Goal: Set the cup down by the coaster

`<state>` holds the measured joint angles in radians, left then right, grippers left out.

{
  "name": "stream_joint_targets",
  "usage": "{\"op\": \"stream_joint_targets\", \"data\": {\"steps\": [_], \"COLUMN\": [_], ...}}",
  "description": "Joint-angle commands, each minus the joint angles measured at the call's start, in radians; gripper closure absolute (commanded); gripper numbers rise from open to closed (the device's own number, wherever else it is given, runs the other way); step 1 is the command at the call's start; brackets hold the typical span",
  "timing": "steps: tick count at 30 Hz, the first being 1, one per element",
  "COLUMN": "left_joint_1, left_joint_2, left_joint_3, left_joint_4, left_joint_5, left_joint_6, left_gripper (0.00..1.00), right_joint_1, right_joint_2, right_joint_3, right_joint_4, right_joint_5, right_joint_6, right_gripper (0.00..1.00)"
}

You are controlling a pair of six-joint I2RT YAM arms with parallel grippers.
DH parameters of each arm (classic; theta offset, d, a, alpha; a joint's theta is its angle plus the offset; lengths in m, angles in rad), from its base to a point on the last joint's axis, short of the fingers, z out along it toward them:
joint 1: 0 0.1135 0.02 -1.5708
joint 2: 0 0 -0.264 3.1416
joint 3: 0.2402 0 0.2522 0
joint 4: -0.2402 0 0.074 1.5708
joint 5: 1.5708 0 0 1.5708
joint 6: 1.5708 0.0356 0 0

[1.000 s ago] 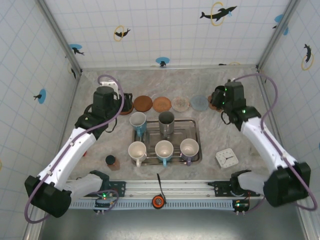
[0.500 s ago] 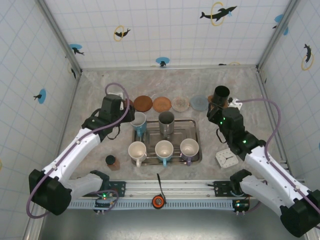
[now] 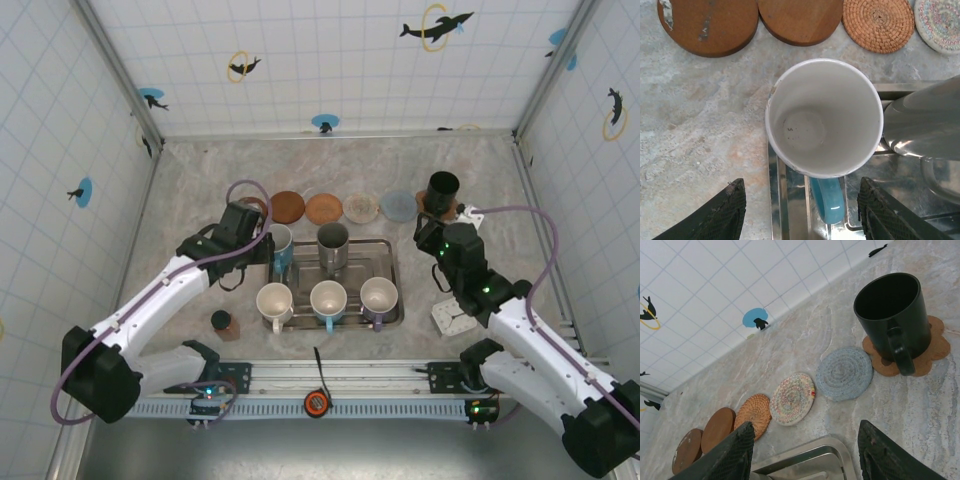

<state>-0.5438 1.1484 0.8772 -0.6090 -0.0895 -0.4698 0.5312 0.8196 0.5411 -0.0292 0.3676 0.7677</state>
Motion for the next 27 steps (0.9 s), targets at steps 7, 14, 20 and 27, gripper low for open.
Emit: {"op": "stream_joint_targets", "data": {"steps": [7,14,20,27], "left_joint_1": [-0.03,-0.039,-0.049,-0.054], "left_joint_2": [0.034,0.045,0.083,0.106], "left_joint_3": [-0.047,-0.072,-0.089,-0.103], "left_joint_4": [0.008,0.041,0.078,0.121], "left_joint_5": [0.057,0.064,0.069,0.055], "left_joint_6": [-0.01,-0.024,-0.032,-0.036], "left_gripper": [0.39,0.4,0.42,0.49], "right_joint_1": [0.007,0.007,0.007,0.007], "right_joint_2": [-0.013,-0.02,-0.017,-0.017], "right_joint_3": [-0.036,-0.045,-0.05,-0.054], "right_joint_4": [0.057,0.06,0.061,0.061], "right_joint_5": [0.002,0.005,0.006,0.011], "right_joint_6": [0.012,0.013,0.014,0.012], "right_gripper": [0.43,0.43,0.42,0.42]}}
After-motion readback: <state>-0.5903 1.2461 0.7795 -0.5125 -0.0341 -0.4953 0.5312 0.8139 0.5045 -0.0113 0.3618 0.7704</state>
